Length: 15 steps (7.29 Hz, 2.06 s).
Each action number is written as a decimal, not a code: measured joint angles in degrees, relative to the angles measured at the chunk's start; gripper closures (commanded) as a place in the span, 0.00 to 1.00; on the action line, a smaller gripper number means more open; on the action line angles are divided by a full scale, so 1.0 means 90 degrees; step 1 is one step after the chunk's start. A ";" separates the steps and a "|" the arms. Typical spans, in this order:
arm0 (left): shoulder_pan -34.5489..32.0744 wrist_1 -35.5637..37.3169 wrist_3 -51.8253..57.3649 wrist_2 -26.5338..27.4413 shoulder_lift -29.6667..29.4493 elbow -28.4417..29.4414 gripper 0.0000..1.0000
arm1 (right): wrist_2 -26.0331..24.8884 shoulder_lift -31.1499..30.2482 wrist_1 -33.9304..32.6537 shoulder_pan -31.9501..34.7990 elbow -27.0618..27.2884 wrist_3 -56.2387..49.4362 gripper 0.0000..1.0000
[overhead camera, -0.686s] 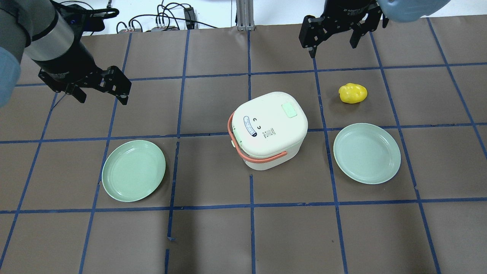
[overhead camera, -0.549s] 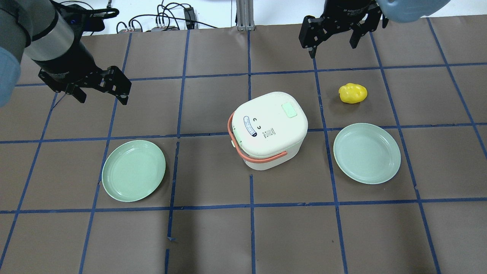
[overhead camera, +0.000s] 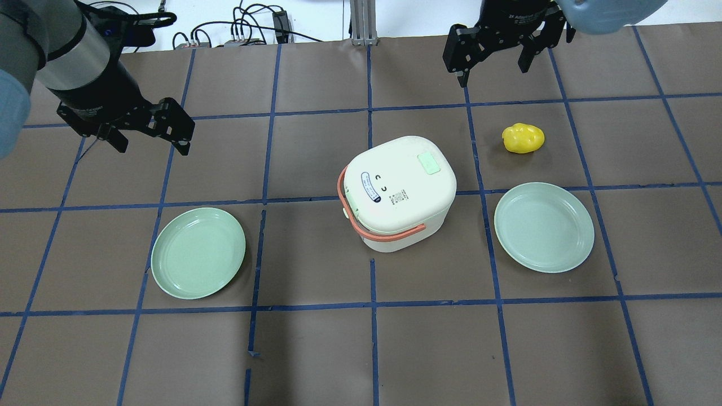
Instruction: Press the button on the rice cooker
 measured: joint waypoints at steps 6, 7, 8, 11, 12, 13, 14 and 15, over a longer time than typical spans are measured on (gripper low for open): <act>0.0000 0.0000 0.0000 0.0000 0.0000 0.0000 0.00 | 0.0009 -0.0009 0.0007 0.0023 0.0036 0.0002 0.00; 0.0000 0.0000 0.0000 0.0000 0.0000 0.0000 0.00 | 0.0007 -0.0009 0.0010 0.0030 0.0038 0.0006 0.00; 0.0000 0.0000 0.0000 0.0000 0.0000 0.0000 0.00 | 0.0005 -0.0017 0.0017 0.0065 0.0037 0.0028 0.00; 0.0000 0.0000 0.0000 0.0000 0.0000 0.0000 0.00 | -0.0006 -0.0017 -0.0010 0.0580 0.0073 0.0245 0.89; 0.0000 0.0000 0.0000 0.0000 0.0000 0.0000 0.00 | -0.0005 -0.0014 0.0096 0.0685 0.0163 0.0374 0.91; 0.0000 0.0000 0.0000 0.0000 0.0000 0.0000 0.00 | 0.0005 0.0000 0.0159 0.0730 0.0369 0.0433 0.92; 0.0000 0.0000 0.0000 0.0000 0.0000 0.0000 0.00 | 0.0032 0.0025 0.0011 0.0745 0.0668 0.0465 0.92; 0.0000 0.0000 0.0000 0.0000 0.0000 0.0000 0.00 | 0.0071 0.0041 -0.0276 0.0748 0.0960 0.0493 0.92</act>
